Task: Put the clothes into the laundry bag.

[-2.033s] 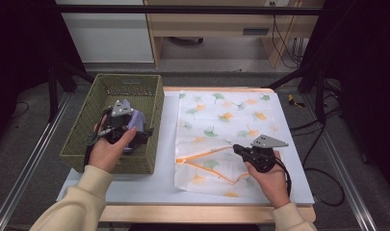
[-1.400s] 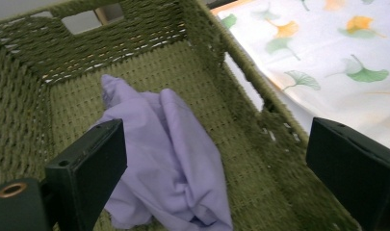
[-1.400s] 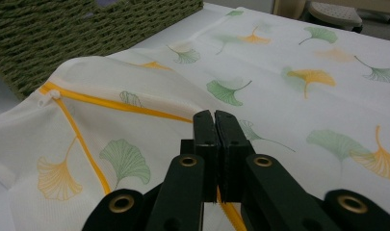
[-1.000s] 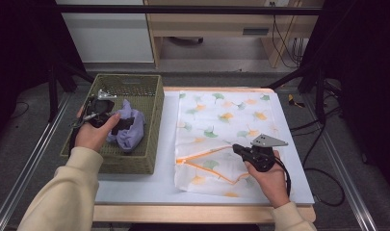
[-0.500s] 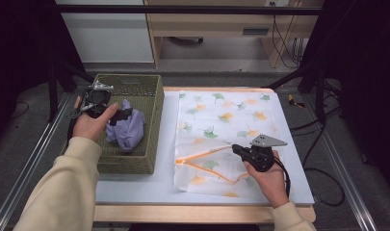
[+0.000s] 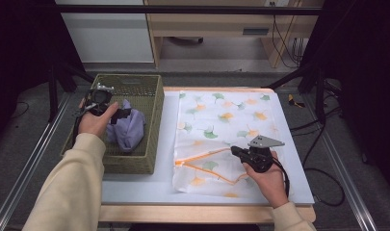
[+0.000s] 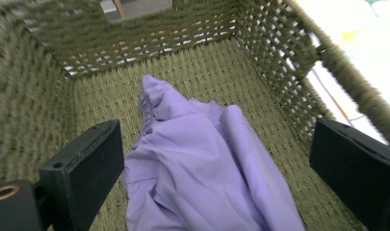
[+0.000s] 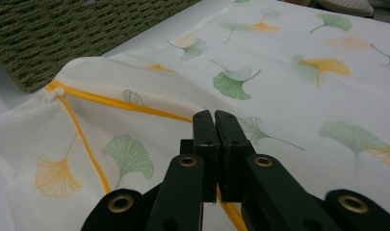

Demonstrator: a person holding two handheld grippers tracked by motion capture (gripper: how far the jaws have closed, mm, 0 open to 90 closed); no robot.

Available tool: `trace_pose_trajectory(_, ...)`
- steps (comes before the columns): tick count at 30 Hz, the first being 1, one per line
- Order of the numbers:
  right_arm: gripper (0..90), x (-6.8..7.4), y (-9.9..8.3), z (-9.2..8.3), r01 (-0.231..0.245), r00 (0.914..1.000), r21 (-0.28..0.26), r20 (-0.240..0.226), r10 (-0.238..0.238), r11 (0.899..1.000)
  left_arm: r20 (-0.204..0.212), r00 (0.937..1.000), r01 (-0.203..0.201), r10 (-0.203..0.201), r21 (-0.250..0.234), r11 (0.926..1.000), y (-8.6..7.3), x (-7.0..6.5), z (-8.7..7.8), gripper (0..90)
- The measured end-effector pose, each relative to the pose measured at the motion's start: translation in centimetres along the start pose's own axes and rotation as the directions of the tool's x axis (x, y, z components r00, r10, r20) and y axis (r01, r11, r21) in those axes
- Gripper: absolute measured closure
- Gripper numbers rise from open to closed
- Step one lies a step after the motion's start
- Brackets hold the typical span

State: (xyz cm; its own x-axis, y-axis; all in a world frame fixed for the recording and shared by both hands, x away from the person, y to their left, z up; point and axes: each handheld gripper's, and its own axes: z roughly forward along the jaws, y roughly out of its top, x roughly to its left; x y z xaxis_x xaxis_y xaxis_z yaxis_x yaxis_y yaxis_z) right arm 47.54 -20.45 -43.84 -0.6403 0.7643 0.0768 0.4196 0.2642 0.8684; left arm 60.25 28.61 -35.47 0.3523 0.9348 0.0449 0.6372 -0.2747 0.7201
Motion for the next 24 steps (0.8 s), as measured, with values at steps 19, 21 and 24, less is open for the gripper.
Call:
trace_pose_trajectory(19,88.1,0.4,-0.2,0.4,0.021,0.9997,0.023,-0.012,-0.021,1.0,0.071,0.9958,0.05,-0.058,0.107,0.9931,-2.9,0.6,4.3,4.0)
trace_pose_trajectory(21,88.0,0.4,-0.2,0.5,0.021,0.9997,0.025,-0.012,-0.021,0.999,0.046,0.9966,0.063,-0.069,0.11,0.9919,-2.9,0.8,4.5,4.1)
trace_pose_trajectory(24,88.0,0.4,-0.3,0.4,0.015,0.9998,0.026,-0.012,-0.015,1.0,0.017,0.9958,0.087,-0.089,0.121,0.9889,-2.9,1.0,4.8,4.1)
